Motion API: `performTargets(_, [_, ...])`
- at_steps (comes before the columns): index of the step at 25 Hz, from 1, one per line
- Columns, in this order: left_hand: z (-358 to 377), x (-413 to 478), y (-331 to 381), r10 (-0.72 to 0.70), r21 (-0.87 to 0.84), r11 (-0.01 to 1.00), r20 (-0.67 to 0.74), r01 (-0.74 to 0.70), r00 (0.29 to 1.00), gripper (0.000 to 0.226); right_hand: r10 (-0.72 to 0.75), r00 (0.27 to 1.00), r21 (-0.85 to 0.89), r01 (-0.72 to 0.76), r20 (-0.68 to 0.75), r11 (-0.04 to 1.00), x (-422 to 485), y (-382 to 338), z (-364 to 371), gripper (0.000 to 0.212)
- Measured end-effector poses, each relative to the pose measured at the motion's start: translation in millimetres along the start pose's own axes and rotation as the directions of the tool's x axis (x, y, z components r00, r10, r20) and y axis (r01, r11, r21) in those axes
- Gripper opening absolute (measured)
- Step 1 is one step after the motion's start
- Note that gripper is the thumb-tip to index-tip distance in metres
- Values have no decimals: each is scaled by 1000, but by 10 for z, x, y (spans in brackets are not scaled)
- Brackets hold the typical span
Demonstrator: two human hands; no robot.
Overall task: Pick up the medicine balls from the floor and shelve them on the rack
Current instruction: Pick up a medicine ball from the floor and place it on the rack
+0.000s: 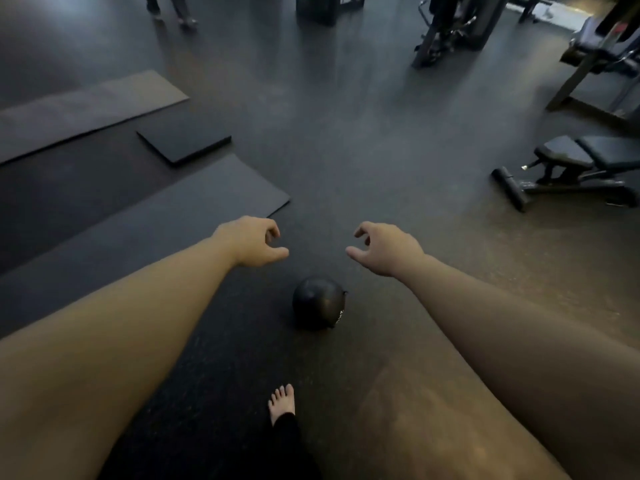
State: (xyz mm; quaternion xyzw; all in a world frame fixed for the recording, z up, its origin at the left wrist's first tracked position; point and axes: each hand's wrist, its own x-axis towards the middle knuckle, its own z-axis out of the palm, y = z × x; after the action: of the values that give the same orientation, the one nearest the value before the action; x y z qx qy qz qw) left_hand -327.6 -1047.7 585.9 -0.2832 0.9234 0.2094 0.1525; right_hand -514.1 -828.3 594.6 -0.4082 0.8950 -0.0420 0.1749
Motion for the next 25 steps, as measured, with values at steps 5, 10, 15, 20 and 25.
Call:
performTargets(5, [-214,892,-91,-94,-10,996,31,94,995,60,-50,995,-7,50,81,999,1143,243,-179,54])
performTargets(10, [136,1671,-151,-225,-27,973,75,227,972,62,-176,964,-39,187,198,982,2222,597,255,52])
performTargets(15, [756,2380,-411,-418,-125,895,98,428,903,62,-265,899,-31,294,350,955,3418,989,1031,52])
performTargets(20, [2159,3237,-892,-533,-247,780,220,575,817,65,-215,848,80,201,484,976,4432,1342,2601,62])
performTargets(25, [4144,4007,-1334,-587,-343,663,313,665,746,81,-173,790,105,138,588,985,5055,1733,4554,70])
